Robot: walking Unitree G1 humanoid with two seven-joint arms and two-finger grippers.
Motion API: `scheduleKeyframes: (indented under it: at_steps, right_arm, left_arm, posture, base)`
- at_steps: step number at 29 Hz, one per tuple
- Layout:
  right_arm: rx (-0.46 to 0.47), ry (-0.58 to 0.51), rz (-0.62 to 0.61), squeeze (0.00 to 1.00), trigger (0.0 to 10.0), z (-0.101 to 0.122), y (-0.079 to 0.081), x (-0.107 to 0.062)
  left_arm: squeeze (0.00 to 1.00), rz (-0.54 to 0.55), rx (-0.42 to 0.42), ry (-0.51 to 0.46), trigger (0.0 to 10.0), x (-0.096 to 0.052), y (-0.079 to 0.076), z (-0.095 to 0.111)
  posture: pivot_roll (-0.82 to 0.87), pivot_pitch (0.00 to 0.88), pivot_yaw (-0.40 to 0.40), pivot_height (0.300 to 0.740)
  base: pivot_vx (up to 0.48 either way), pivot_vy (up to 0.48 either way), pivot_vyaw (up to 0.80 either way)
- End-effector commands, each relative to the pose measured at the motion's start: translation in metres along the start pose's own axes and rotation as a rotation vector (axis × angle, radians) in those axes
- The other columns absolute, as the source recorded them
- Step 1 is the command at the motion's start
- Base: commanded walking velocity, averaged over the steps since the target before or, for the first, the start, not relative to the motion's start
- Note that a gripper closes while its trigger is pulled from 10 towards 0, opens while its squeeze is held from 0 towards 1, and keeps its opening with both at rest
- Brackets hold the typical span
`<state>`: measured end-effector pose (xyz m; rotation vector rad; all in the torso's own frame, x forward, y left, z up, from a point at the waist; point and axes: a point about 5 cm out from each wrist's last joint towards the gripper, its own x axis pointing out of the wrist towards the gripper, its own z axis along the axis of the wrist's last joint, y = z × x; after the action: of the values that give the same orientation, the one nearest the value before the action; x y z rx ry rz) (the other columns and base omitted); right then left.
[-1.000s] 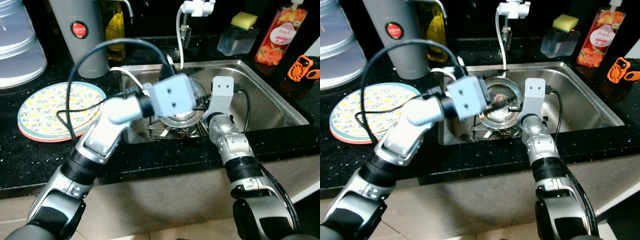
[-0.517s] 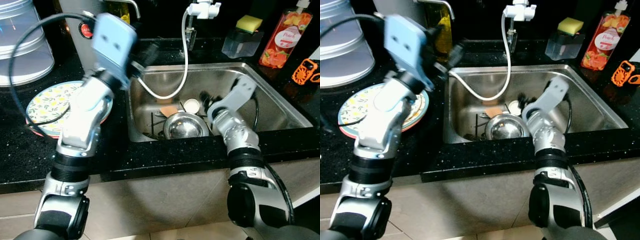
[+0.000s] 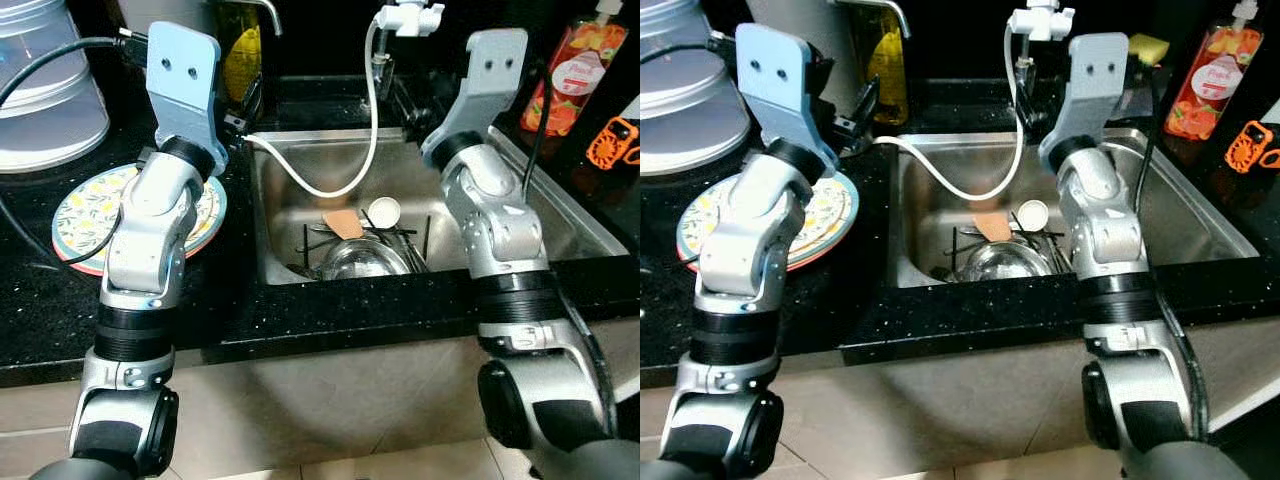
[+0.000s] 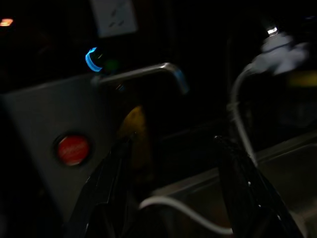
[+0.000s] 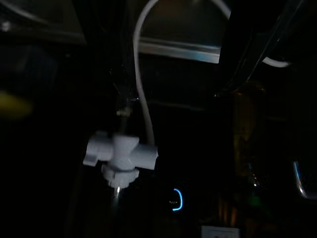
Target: Kitchen organization
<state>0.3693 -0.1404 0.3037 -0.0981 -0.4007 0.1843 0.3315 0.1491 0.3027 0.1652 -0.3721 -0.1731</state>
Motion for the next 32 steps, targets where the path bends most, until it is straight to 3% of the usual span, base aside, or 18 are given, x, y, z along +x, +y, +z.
scheduleKeyframes:
  at_steps: [1,2,4,6,8,11,12,14,15,17,18,20,28,30,32]
  right_arm:
    - [-0.029,-0.072,0.036,0.0,10.0,0.014,0.007,0.001]
    - [-0.029,-0.072,0.036,0.0,10.0,0.014,0.007,0.001]
    - [0.006,-0.073,0.035,0.0,10.0,0.014,0.009,-0.002]
    - [0.034,-0.034,0.009,0.0,10.0,0.003,0.005,-0.008]
    - [0.034,-0.034,0.009,0.0,10.0,0.003,0.005,-0.008]
    - [0.051,0.042,-0.046,0.0,10.0,-0.017,-0.006,-0.019]
    - [0.051,0.042,-0.046,0.0,10.0,-0.017,-0.006,-0.019]
    - [0.044,0.091,-0.081,0.0,10.0,-0.031,-0.015,-0.028]
    - [0.044,0.091,-0.081,0.0,10.0,-0.031,-0.015,-0.028]
    - [0.036,0.13,-0.101,0.0,10.0,-0.042,-0.02,-0.033]
    - [0.036,0.13,-0.101,0.0,10.0,-0.042,-0.02,-0.033]
    - [0.025,0.154,-0.105,0.0,10.0,-0.048,-0.022,-0.037]
    - [0.012,0.177,-0.102,0.0,10.0,-0.054,-0.023,-0.038]
    - [0.012,0.177,-0.102,0.0,10.0,-0.054,-0.023,-0.038]
    - [0.015,0.187,-0.1,0.0,10.0,-0.057,-0.022,-0.039]
  left_arm:
    - [0.0,0.077,0.026,0.078,10.0,0.0,0.014,-0.004]
    - [0.0,0.077,0.026,0.078,10.0,0.0,0.014,-0.004]
    - [0.0,0.17,0.056,0.126,10.0,-0.007,0.03,-0.01]
    - [0.0,0.176,0.21,0.153,10.0,-0.02,0.042,-0.014]
    - [0.0,0.176,0.21,0.153,10.0,-0.02,0.042,-0.014]
    - [0.0,0.007,0.402,0.13,10.0,-0.041,0.043,-0.012]
    - [0.0,0.007,0.402,0.13,10.0,-0.041,0.043,-0.012]
    - [0.0,-0.118,0.542,0.128,10.0,-0.061,0.049,-0.01]
    - [0.0,-0.118,0.542,0.128,10.0,-0.061,0.049,-0.01]
    - [0.0,-0.194,0.651,0.193,10.0,-0.077,0.059,-0.013]
    - [0.0,-0.194,0.651,0.193,10.0,-0.077,0.059,-0.013]
    - [0.0,-0.259,0.726,0.278,10.0,-0.093,0.066,-0.017]
    - [0.0,-0.354,0.713,0.427,10.0,-0.125,0.076,-0.019]
    - [0.0,-0.354,0.713,0.427,10.0,-0.125,0.076,-0.019]
    - [0.0,-0.34,0.759,0.481,10.0,-0.133,0.091,-0.018]
  posture:
    - [0.12,0.0,-0.017,0.74]
    - [0.12,0.0,-0.017,0.74]
    - [0.13,0.0,-0.015,0.74]
    - [0.15,0.0,-0.008,0.74]
    - [0.15,0.0,-0.008,0.74]
    - [0.16,0.0,-0.016,0.74]
    - [0.16,0.0,-0.016,0.74]
    - [0.18,0.0,-0.025,0.74]
    - [0.18,0.0,-0.025,0.74]
    - [0.18,0.0,-0.035,0.74]
    - [0.18,0.0,-0.035,0.74]
    - [0.19,0.0,-0.039,0.74]
    - [0.21,0.0,-0.049,0.74]
    - [0.21,0.0,-0.049,0.74]
    - [0.22,0.0,-0.052,0.74]
  base:
    - [0.0,0.0,0.0]
    - [0.0,0.0,0.0]
    - [0.0,0.0,0.0]
    - [0.0,0.0,0.0]
    - [0.0,0.0,0.0]
    - [0.0,0.0,0.0]
    - [0.0,0.0,0.0]
    - [0.0,0.0,0.0]
    - [0.0,0.0,0.0]
    - [0.0,0.0,0.0]
    - [0.0,0.0,0.0]
    - [0.0,0.0,0.0]
    - [0.0,0.0,0.0]
    - [0.0,0.0,0.0]
    - [0.0,0.0,0.0]
